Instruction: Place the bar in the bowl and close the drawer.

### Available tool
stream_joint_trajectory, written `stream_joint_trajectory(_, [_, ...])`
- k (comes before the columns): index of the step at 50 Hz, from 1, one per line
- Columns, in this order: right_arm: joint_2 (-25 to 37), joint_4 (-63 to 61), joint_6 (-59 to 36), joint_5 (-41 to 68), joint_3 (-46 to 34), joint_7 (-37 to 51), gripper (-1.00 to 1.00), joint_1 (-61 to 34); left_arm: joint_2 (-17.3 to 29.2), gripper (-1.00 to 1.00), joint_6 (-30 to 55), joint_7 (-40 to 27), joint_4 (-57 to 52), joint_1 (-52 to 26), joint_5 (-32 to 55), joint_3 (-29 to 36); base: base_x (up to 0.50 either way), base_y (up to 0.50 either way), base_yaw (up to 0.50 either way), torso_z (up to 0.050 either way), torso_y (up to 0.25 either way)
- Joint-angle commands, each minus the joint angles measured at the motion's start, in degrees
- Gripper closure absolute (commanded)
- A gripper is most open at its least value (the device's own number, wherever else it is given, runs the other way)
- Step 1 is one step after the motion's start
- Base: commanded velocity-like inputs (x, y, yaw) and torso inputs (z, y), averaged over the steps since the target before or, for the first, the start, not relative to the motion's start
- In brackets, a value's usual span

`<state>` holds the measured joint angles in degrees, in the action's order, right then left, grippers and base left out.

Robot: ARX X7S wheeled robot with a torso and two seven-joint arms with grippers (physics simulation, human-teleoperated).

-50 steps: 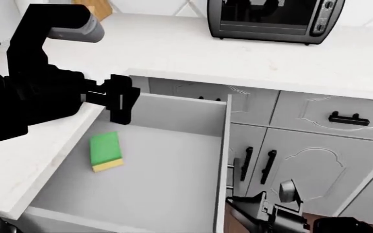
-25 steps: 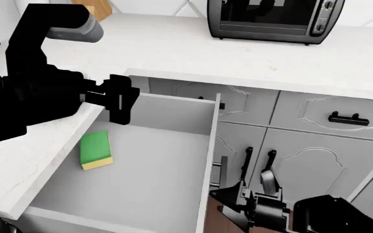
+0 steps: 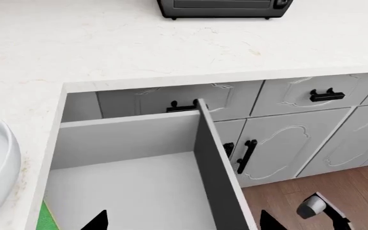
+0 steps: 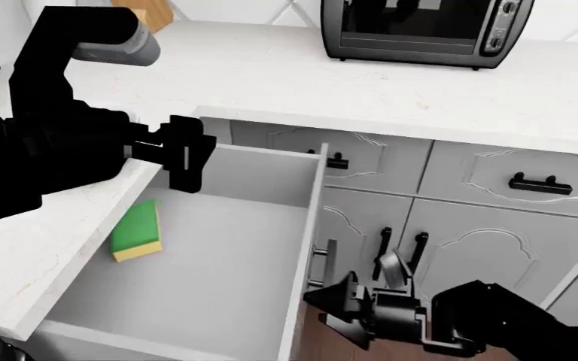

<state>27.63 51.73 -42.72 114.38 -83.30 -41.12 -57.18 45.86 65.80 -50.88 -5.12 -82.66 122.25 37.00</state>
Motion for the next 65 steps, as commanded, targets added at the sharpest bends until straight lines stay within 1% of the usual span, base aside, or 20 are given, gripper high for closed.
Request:
stream_joint_trajectory(1, [-5.3,2.9,-2.5,-0.6,-1.9,-4.4,-1.0,-1.8,0.0,-1.0,-0.1,0.2,0.2,-0.1,-0.2,0.2,0.0,0.0,0.0,0.0,0.0])
stream_joint_trajectory(9, [-9.5,8.8,-4.2,-1.9,-2.9,-10.7,-1.0,-3.2,-0.1,-1.0,0.0,0.4,0.3,-0.3,-0.3,0.5,0.0,0.0,0.0,0.0,0.001])
stream_joint_trajectory(19, [-15.0,16.2,-6.1,-3.1,-4.1,-15.8,-1.0,-4.9,-0.1,-1.0,-0.1,0.8,0.6,-0.3,-0.7,0.6,0.0,0.0,0.0,0.0,0.001])
stream_joint_trajectory(27, [-16.9,17.1,-6.8,-3.3,-4.4,-15.6,-1.0,-6.0,-0.1,-1.0,-0.2,1.3,0.9,-0.2,-1.3,0.8,0.0,0.0,0.0,0.0,0.0])
stream_joint_trajectory(36, [-22.4,23.1,-8.9,-4.8,-6.9,-17.9,-1.0,-8.5,-0.2,-1.0,-0.1,2.0,1.3,-0.1,-1.9,0.9,0.0,0.0,0.0,0.0,0.001])
stream_joint_trajectory(45, [-24.7,23.2,-10.6,-1.2,-10.0,-17.8,-1.0,-10.7,-0.4,-1.0,0.0,3.2,2.0,0.1,-3.1,1.1,0.0,0.0,0.0,0.0,0.001])
stream_joint_trajectory(53, [-27.5,23.2,-9.9,6.0,-16.6,-15.8,-1.0,-12.0,-0.5,-1.0,0.0,4.0,2.5,0.1,-3.8,1.3,0.0,0.0,0.0,0.0,0.001])
stream_joint_trajectory(65, [-27.6,18.9,-8.6,8.5,-13.8,-13.5,-1.0,-12.1,-0.4,-1.0,-0.1,4.9,2.6,0.2,-4.2,1.4,0.0,0.0,0.0,0.0,0.0])
